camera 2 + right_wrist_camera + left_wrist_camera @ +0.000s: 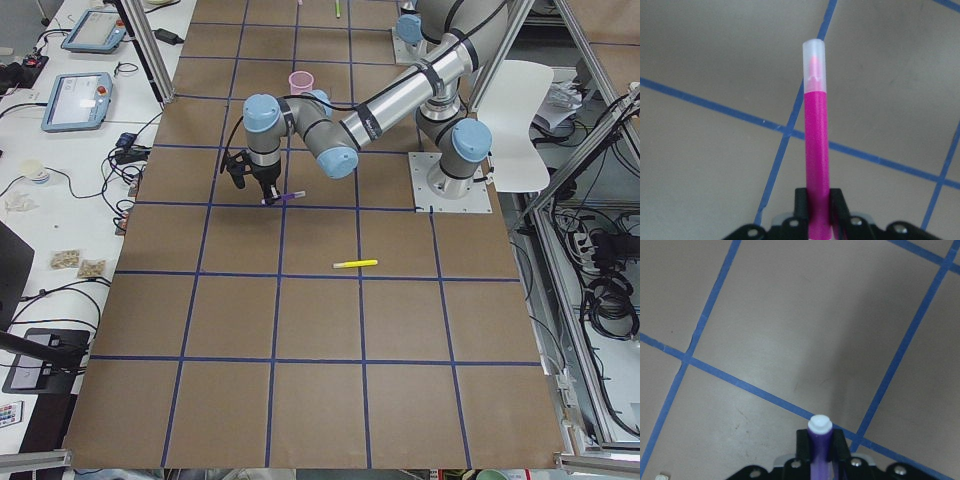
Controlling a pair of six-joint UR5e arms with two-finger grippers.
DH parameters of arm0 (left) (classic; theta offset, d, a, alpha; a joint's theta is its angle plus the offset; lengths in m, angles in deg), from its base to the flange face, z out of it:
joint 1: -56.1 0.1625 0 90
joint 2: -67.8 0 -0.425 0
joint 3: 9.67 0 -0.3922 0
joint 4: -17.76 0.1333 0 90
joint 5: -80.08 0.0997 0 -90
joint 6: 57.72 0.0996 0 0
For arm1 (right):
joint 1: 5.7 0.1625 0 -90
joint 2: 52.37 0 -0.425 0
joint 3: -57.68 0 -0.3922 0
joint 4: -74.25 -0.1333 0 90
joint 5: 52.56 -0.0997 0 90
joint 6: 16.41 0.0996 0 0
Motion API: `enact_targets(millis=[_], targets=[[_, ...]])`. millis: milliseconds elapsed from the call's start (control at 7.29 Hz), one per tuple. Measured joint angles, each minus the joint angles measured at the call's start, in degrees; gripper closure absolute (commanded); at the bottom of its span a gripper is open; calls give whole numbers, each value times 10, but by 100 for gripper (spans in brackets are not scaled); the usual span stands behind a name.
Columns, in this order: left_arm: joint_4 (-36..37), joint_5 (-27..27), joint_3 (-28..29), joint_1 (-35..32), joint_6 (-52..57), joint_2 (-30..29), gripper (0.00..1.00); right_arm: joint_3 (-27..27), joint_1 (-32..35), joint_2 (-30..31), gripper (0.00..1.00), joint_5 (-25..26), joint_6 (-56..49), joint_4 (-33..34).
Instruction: Insert purple and pink pens into pink cup
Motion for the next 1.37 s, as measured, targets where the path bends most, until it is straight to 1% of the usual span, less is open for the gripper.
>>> enact_targets(millis=[274, 685, 823, 1097, 1371], targets=[[0, -2, -4, 0, 3, 0, 100, 0, 104, 39, 100, 31, 127, -14], [0, -5, -5, 0, 9, 0, 100, 0, 275, 72, 100, 75, 357, -35], [1, -6, -5, 0, 11, 0, 100, 0, 335, 73, 100, 106, 431, -37], [1, -6, -5, 0, 13, 0, 100, 1, 440, 58, 99, 178, 539, -28], [1, -7, -5, 0, 13, 0, 100, 0, 502, 29, 99, 239, 600, -11]])
